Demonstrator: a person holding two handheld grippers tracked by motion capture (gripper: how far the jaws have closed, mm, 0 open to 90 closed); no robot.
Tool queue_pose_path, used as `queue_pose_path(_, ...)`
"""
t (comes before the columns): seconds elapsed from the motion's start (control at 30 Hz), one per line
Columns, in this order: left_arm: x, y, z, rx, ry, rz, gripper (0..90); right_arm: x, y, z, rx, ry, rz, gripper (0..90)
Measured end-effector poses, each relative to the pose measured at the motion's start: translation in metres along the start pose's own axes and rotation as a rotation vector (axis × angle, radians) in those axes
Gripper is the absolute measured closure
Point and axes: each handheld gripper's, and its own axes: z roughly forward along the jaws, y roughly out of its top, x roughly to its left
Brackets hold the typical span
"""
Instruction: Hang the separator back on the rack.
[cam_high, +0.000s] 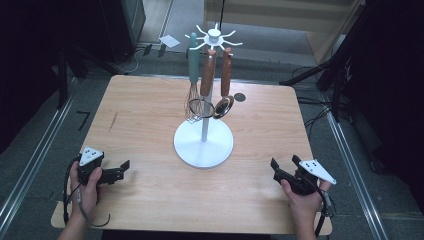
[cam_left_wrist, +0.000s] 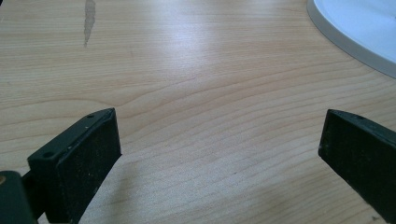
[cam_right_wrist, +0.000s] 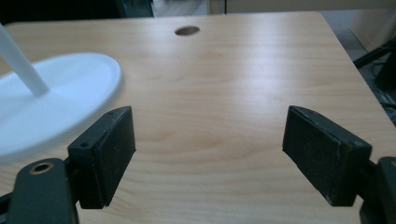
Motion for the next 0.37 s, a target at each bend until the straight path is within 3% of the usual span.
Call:
queue_pose_path(0.27,-0.002,0.000,0.001,0.011,0.011,0.001,0.0,-0.012,-0.016,0.009,0.062,-0.044,0.006,18.1)
queue_pose_path(0.37,0.000,0.001,0.004,0.048,0.028,-0.019,0.0,-0.011,-0.018,0.013,0.093,-0.051,0.002,17.8)
